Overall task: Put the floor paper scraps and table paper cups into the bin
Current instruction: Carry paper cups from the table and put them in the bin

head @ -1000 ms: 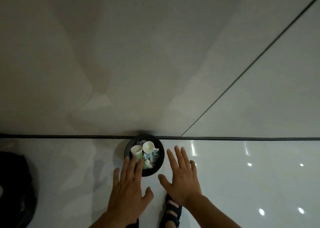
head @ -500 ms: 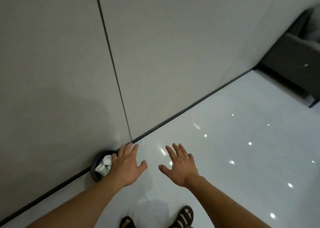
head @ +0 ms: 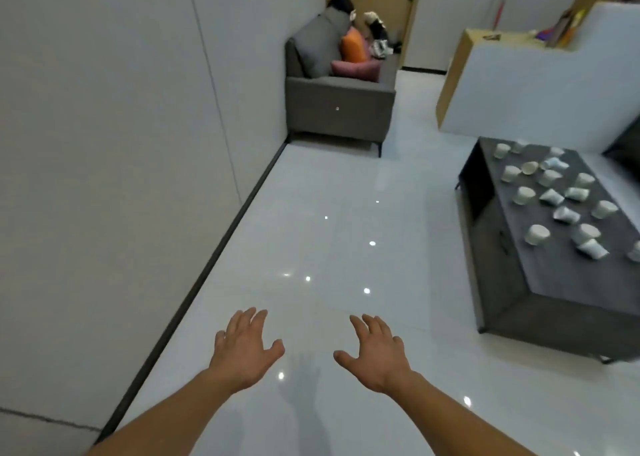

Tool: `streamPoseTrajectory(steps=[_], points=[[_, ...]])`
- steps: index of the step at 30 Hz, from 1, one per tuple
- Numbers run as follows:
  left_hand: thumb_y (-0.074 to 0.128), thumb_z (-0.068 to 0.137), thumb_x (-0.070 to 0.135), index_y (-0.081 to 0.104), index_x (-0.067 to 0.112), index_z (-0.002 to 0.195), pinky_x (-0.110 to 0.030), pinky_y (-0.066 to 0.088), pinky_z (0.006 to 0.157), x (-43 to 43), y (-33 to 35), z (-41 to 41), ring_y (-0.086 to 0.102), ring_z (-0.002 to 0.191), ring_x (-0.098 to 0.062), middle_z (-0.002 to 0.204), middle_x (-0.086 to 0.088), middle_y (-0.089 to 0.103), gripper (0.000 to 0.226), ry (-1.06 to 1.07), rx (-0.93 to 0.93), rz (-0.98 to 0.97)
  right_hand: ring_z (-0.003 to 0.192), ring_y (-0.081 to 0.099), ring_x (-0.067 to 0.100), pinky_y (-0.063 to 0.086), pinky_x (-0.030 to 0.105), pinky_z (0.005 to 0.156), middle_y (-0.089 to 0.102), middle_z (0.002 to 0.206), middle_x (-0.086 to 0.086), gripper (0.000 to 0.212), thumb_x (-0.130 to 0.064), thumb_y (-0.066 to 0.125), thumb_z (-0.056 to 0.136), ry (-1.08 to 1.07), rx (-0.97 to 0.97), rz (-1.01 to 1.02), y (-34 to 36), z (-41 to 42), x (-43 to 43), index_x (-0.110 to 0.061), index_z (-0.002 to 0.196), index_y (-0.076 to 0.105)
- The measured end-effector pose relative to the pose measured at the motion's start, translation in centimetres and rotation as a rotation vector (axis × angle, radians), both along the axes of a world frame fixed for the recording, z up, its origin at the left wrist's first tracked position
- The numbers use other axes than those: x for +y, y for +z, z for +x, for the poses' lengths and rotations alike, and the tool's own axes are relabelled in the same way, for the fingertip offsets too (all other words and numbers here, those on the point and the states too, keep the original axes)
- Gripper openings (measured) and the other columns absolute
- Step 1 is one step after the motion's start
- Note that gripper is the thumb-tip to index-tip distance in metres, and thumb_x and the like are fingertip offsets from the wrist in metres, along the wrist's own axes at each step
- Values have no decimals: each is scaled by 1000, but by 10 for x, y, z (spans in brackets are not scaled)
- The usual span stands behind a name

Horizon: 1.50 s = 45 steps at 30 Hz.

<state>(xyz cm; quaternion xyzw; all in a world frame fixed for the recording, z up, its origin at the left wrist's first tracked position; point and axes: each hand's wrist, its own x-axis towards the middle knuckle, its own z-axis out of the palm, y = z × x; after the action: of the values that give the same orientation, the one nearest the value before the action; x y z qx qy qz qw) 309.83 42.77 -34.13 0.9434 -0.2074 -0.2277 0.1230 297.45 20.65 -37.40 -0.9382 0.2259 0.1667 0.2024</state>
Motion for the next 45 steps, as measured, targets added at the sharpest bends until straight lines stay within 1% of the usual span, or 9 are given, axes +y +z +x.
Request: streamPoseTrajectory(steps=[7, 13, 17, 23, 28, 31, 36, 41, 45], points=[[39, 91, 58, 15, 24, 151, -43, 12, 118, -167, 2, 3, 0, 147, -19, 160, 2, 7, 73, -305, -23, -3, 150, -1, 21, 15, 51, 117, 6, 163, 0, 87, -69, 42, 87, -293, -4, 9, 9, -44, -132, -29, 156, 9], [39, 90, 59, 16, 24, 151, -46, 12, 117, -317, 3, 46, 3, 147, -21, 160, 0, 9, 74, -518, -34, 6, 150, 2, 21, 17, 51, 116, 8, 163, 0, 87, -69, 43, 86, -468, -19, -20, 15, -28, -223, -28, 156, 10], [41, 89, 58, 19, 23, 150, -45, 16, 116, -426, 13, 69, 6, 147, -22, 159, -1, 13, 73, -649, -57, -68, 149, 6, 21, 19, 50, 115, 11, 162, 0, 85, -67, 45, 87, -607, 1, -58, 27, -22, -291, -28, 155, 12], [43, 89, 56, 22, 22, 149, -45, 19, 116, -559, 30, 84, 10, 146, -23, 158, -3, 17, 73, -852, -79, -95, 149, 8, 21, 21, 50, 115, 11, 163, -1, 86, -68, 45, 87, -794, 21, -64, 35, -20, -376, -28, 155, 13], [43, 88, 56, 23, 22, 149, -46, 20, 115, -654, 20, 75, 13, 145, -24, 157, -3, 19, 72, -970, -58, -63, 148, 8, 21, 22, 51, 114, 11, 163, -1, 86, -68, 45, 86, -898, 49, -37, 25, -33, -450, -27, 155, 13], [43, 89, 56, 22, 21, 149, -47, 20, 115, -718, 15, 69, 13, 145, -25, 158, -4, 18, 73, -995, -53, -53, 148, 10, 22, 24, 50, 114, 14, 162, 0, 87, -68, 45, 86, -895, 54, -26, 16, -37, -513, -26, 155, 13], [45, 88, 56, 22, 21, 149, -47, 21, 115, -809, 21, 70, 12, 145, -23, 158, -3, 17, 74, -952, -61, -24, 146, 13, 22, 23, 50, 112, 16, 160, -2, 86, -69, 46, 85, -874, 28, -22, 14, -26, -622, -28, 154, 14], [46, 89, 54, 23, 20, 149, -46, 23, 115, -883, 27, 82, 15, 144, -23, 157, -4, 20, 73, -900, -60, -35, 147, 12, 22, 23, 49, 112, 14, 161, -1, 86, -67, 48, 86, -832, 30, -9, 16, -10, -707, -28, 154, 14], [49, 87, 53, 22, 19, 149, -46, 24, 115, -930, 15, 101, 16, 144, -23, 157, -4, 20, 76, -923, -34, 8, 146, 15, 24, 28, 48, 111, 14, 161, 0, 85, -64, 51, 86, -840, 57, 16, 7, 5, -758, -27, 154, 15]])
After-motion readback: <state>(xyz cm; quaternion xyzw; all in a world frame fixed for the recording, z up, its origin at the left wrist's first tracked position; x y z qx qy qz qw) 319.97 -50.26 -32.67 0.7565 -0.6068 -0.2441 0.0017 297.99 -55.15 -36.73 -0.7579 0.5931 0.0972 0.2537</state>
